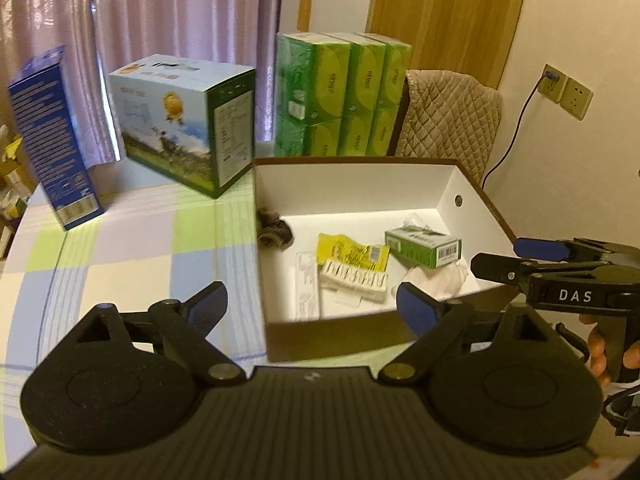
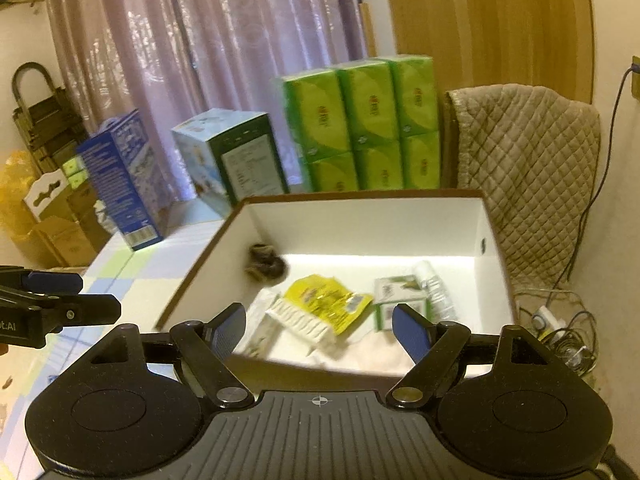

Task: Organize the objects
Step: 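Move both tools back from the box to the table items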

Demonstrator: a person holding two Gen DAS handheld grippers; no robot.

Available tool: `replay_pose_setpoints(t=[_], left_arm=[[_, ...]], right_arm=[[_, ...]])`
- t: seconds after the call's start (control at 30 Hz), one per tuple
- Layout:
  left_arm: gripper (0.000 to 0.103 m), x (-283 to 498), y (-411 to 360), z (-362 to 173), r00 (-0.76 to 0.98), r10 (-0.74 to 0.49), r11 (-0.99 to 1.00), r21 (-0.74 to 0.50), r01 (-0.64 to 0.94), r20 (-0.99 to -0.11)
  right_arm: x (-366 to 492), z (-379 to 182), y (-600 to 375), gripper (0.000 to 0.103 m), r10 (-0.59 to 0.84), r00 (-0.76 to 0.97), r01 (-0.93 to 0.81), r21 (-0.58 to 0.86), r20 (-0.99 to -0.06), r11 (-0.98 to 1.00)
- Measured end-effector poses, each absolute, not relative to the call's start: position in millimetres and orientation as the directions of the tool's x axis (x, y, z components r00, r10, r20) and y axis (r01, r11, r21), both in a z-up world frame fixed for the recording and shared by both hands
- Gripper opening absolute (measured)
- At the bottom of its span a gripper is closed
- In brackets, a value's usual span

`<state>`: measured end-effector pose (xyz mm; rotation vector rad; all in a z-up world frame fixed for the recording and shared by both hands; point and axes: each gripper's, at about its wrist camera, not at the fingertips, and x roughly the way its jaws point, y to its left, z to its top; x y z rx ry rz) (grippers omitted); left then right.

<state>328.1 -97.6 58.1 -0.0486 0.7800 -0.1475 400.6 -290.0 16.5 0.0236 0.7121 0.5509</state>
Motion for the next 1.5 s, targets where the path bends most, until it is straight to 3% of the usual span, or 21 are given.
replay_pose_setpoints(t=[0.9, 1.5], left_arm=[[0.09, 188.0, 29.3, 4.8, 0.635, -0.048, 0.981, -0.157, -0.116, -0.771], [0.09, 176.6, 92.6, -45.3, 0.589, 0.019, 0.97, -0.128, -0.207, -0.808]], right_arm=[[292.5, -22.7, -208.0, 0.078, 0.525, 0.458, -0.547, 0.238, -0.717, 0.803], [289.2, -62.4, -189.1, 0.078, 0.46, 0.404, -0.481, 0.244, -0.791, 0.842]])
